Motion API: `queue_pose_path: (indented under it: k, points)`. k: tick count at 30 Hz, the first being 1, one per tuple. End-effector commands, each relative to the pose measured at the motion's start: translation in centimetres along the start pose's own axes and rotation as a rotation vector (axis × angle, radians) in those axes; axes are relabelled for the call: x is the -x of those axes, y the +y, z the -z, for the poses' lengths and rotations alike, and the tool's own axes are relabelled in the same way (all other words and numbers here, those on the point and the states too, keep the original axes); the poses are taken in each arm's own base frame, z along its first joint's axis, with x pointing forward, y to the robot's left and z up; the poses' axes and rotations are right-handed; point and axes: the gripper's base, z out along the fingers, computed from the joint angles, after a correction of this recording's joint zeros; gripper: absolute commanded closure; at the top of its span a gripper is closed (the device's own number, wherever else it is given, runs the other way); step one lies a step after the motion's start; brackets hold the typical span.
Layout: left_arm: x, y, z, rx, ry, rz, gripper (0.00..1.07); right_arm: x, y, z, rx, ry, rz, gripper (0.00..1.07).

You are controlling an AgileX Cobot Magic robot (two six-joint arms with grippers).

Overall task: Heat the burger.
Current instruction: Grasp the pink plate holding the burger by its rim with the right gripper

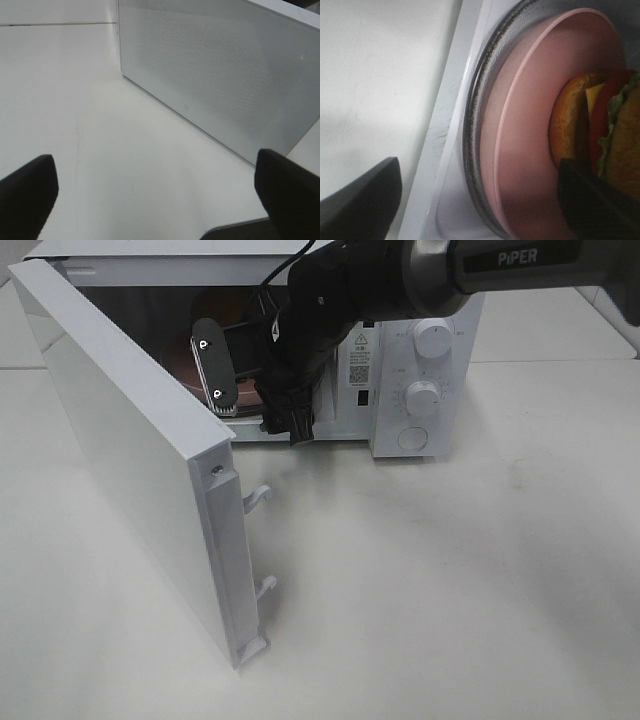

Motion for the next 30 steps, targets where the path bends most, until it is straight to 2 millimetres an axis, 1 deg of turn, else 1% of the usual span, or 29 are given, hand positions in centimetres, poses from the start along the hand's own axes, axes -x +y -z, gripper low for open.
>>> queue_pose_path:
  k: [1,5,6,7,9,12,13,15,16,17,18,20,21,22,23,24,25,26,27,28,29,30]
  points:
    - [0.0,0.0,0.0,0.000,-0.008,0.006,0.06,0.1,-0.2,-0.7,0.003,0.002,-0.022,0.26]
    - [0.0,0.0,0.0,0.001,-0.008,0.005,0.06,0.2,-0.1,-1.1,0.006,0.003,-0.022,0.26]
    - [0.0,0.0,0.0,0.002,-0.008,0.005,0.06,-0.3,-0.2,-1.5,0.007,0.009,-0.029,0.27]
    - [0.0,0.0,0.0,0.002,-0.008,0.005,0.06,-0.3,-0.2,-1.5,0.007,0.009,-0.029,0.27]
    - [0.0,0.0,0.0,0.004,-0.008,0.004,0.06,-0.4,0.0,-2.4,0.016,0.013,-0.031,0.27]
    - [0.0,0.0,0.0,0.004,-0.008,0.004,0.06,-0.4,0.0,-2.9,0.020,0.014,-0.035,0.28]
    - [0.0,0.0,0.0,0.004,-0.008,0.004,0.06,-0.9,-0.2,-3.3,0.019,0.020,-0.044,0.28]
    - [0.0,0.0,0.0,0.004,-0.008,0.004,0.06,-0.8,-0.1,-3.5,0.023,0.016,-0.052,0.29]
    - [0.0,0.0,0.0,0.004,-0.008,0.004,0.06,-0.9,0.0,-4.0,0.026,0.017,-0.059,0.31]
    - [0.0,0.0,0.0,0.004,-0.008,0.004,0.06,-0.9,0.0,-4.0,0.026,0.017,-0.059,0.31]
    - [0.0,0.0,0.0,0.004,-0.008,0.004,0.06,-1.4,-0.1,-4.3,0.029,0.023,-0.069,0.34]
    - [0.0,0.0,0.0,0.004,-0.008,0.004,0.06,-1.4,-0.1,-4.4,0.030,0.023,-0.069,0.36]
    - [0.0,0.0,0.0,0.004,-0.008,0.004,0.06,-1.9,-0.1,-4.6,0.030,0.030,-0.075,0.41]
    - [0.0,0.0,0.0,0.004,-0.008,0.004,0.06,-1.9,-0.1,-4.6,0.030,0.030,-0.075,0.41]
    - [0.0,0.0,0.0,0.004,-0.008,0.004,0.06,-2.0,0.1,-4.9,0.036,0.031,-0.062,0.50]
    - [0.0,0.0,0.0,0.004,-0.008,0.004,0.06,-2.0,0.1,-4.9,0.038,0.031,-0.057,0.56]
    - [0.0,0.0,0.0,0.004,-0.008,0.004,0.06,-2.0,0.1,-4.9,0.038,0.031,-0.057,0.56]
    - [0.0,0.0,0.0,0.004,-0.008,0.004,0.06,-2.0,0.1,-4.9,0.036,0.030,-0.048,0.70]
    - [0.0,0.0,0.0,0.004,-0.008,0.004,0.06,-2.0,0.1,-4.9,0.036,0.030,-0.048,0.70]
    - [0.0,0.0,0.0,0.004,-0.008,0.004,0.06,-2.0,0.1,-4.9,0.035,0.030,-0.048,0.85]
    - [0.0,0.0,0.0,0.004,-0.008,0.004,0.06,-2.0,0.1,-4.9,0.034,0.030,-0.048,0.93]
    - [0.0,0.0,0.0,0.004,-0.008,0.004,0.06,-2.0,0.1,-4.9,0.034,0.030,-0.048,0.93]
